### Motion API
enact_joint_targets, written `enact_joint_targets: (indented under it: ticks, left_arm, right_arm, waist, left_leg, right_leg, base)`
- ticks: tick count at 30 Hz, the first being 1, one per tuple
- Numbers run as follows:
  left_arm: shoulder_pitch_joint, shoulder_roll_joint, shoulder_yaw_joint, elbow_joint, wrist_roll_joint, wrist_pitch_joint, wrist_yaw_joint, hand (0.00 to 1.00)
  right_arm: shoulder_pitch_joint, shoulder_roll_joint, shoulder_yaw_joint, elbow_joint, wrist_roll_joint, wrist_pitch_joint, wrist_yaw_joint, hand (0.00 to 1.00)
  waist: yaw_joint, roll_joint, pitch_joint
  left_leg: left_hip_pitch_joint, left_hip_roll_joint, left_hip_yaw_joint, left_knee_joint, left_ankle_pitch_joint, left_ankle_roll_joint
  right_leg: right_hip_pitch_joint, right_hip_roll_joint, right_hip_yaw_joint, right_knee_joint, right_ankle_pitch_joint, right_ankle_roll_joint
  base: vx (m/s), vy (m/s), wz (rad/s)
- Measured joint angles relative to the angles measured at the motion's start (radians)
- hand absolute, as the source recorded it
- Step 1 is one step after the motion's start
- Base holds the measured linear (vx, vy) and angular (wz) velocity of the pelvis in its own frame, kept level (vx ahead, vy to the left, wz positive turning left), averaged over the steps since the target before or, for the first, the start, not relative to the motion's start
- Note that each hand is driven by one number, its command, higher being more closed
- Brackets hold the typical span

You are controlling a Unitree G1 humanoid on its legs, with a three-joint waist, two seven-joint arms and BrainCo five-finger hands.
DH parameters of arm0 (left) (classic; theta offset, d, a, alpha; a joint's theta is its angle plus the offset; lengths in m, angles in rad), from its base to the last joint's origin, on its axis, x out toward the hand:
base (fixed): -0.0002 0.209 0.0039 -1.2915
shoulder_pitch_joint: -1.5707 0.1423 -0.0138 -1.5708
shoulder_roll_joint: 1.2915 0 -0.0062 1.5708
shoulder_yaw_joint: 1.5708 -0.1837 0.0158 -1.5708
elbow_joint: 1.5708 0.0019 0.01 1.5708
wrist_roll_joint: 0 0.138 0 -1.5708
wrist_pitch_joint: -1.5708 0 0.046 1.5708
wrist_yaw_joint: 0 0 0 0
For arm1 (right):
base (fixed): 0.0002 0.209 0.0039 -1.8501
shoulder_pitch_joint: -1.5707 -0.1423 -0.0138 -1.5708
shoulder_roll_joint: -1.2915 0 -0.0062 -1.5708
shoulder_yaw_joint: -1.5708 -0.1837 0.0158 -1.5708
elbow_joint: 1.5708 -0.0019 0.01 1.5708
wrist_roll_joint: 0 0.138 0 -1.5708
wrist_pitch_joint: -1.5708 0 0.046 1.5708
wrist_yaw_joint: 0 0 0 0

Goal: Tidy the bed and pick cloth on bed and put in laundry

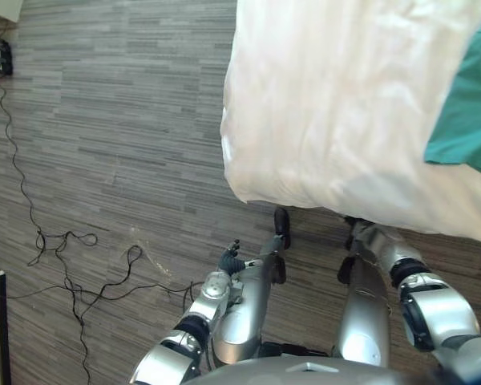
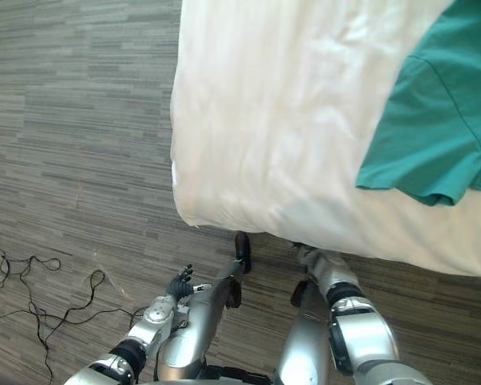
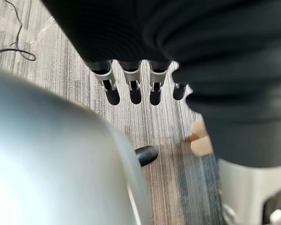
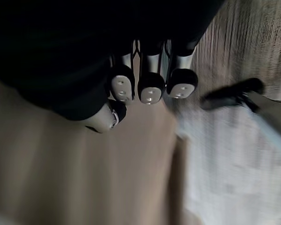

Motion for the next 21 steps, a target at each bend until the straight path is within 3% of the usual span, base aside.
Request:
enact_joint_targets:
  ticks: [4, 7, 9, 15, 19, 21]
  left_arm:
    - [0.045, 0.001, 0.046, -0.015, 0.003, -0.002, -0.001, 0.0]
    - [0.065, 0.005, 0.084, -0.021, 0.026, 0.004, -0.002, 0.0]
    - [0.073, 0.015, 0.106, -0.027, 0.043, 0.029, -0.007, 0.0]
    - [0.102, 0.042, 0.163, -0.03, 0.081, 0.078, -0.039, 0.0]
    - [0.134, 0.045, 0.201, -0.032, 0.099, 0.095, -0.041, 0.0]
    - [0.169, 0.053, 0.215, -0.032, 0.101, 0.097, -0.041, 0.0]
  right_arm:
    - [0.121, -0.026, -0.192, -0.096, 0.133, -0.016, -0.032, 1.0]
    - [0.201, -0.01, -0.257, -0.183, 0.198, -0.044, -0.041, 1.0]
    - [0.285, 0.033, -0.313, -0.236, 0.233, -0.059, -0.049, 1.0]
    - [0.494, 0.149, -0.409, -0.368, 0.264, -0.07, -0.052, 1.0]
    - [0.572, 0.162, -0.432, -0.537, 0.264, -0.091, -0.065, 1.0]
    - [0.614, 0.191, -0.432, -0.72, 0.257, -0.105, -0.066, 1.0]
  waist:
    - [-0.034, -0.003, 0.002]
    - [-0.061, -0.019, 0.008]
    - [-0.084, -0.044, 0.01]
    - [-0.121, -0.165, -0.016]
    - [-0.137, -0.204, -0.053]
    - [-0.142, -0.22, -0.103]
  left_leg:
    - [0.059, 0.001, 0.015, -0.017, 0.0, 0.0]
    - [0.093, 0.006, 0.038, -0.02, -0.016, -0.005]
    - [0.126, 0.017, 0.059, -0.02, -0.029, -0.013]
    - [0.249, 0.055, 0.138, -0.019, -0.072, -0.028]
    - [0.311, 0.066, 0.177, -0.018, -0.1, -0.035]
    - [0.324, 0.07, 0.191, -0.018, -0.111, -0.038]
  right_leg:
    - [0.049, 0.003, 0.025, -0.018, 0.005, 0.006]
    - [0.074, 0.013, 0.05, -0.034, 0.006, 0.013]
    - [0.102, 0.027, 0.063, -0.05, 0.008, 0.016]
    - [0.198, 0.076, 0.134, -0.095, 0.012, 0.013]
    - [0.24, 0.09, 0.164, -0.104, 0.013, 0.013]
    - [0.247, 0.097, 0.174, -0.112, 0.013, 0.014]
  base:
    - [0.0, -0.004, -0.13]
    - [0.03, -0.007, -0.31]
    - [0.05, -0.023, -0.36]
    - [0.09, -0.031, -0.46]
    - [0.09, 0.001, -0.36]
    - [0.08, 0.001, -0.21]
